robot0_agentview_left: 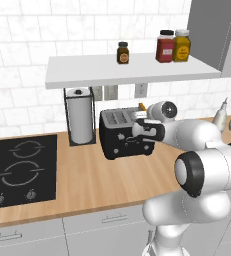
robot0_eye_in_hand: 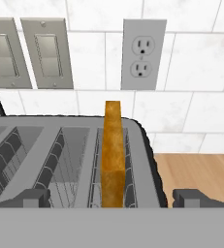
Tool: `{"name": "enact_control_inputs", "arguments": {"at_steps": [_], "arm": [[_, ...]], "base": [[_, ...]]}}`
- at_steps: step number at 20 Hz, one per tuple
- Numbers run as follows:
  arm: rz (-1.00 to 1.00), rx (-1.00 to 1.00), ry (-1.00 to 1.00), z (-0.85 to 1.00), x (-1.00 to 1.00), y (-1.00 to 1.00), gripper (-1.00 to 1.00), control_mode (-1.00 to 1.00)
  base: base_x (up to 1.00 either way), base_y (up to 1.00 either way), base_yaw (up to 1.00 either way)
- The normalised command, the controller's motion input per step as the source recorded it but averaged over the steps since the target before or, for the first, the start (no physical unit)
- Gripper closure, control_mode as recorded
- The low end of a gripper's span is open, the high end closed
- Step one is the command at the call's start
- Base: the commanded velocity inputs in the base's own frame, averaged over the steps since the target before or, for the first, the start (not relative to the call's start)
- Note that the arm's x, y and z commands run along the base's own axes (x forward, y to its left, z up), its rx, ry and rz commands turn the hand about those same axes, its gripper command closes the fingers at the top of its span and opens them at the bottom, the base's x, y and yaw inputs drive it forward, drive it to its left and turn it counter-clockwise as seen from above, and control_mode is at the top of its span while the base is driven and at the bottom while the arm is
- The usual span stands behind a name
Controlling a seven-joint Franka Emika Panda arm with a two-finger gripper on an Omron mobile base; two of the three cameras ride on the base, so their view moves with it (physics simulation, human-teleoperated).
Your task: Start the toaster. Once the lever pops up, take the bread to the plate on the dining counter.
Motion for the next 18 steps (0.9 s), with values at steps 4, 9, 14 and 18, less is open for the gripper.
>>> {"name": "enact_control_inputs", "arguments": {"at_steps": [4, 9, 14, 18], "arm": [[0.00, 0.00, 0.00, 0.00, 0.21, 0.00, -1.00, -1.00], [0.00, 0.00, 0.00, -0.01, 0.17, 0.00, -1.00, -1.00], [0.00, 0.00, 0.00, -0.13, 0.05, 0.00, -1.00, -1.00], [0.00, 0.00, 0.00, -0.14, 0.02, 0.00, -1.00, -1.00]], "base": [[0.00, 0.00, 0.00], [0.00, 0.00, 0.00], [0.00, 0.00, 0.00], [0.00, 0.00, 0.00]]}}
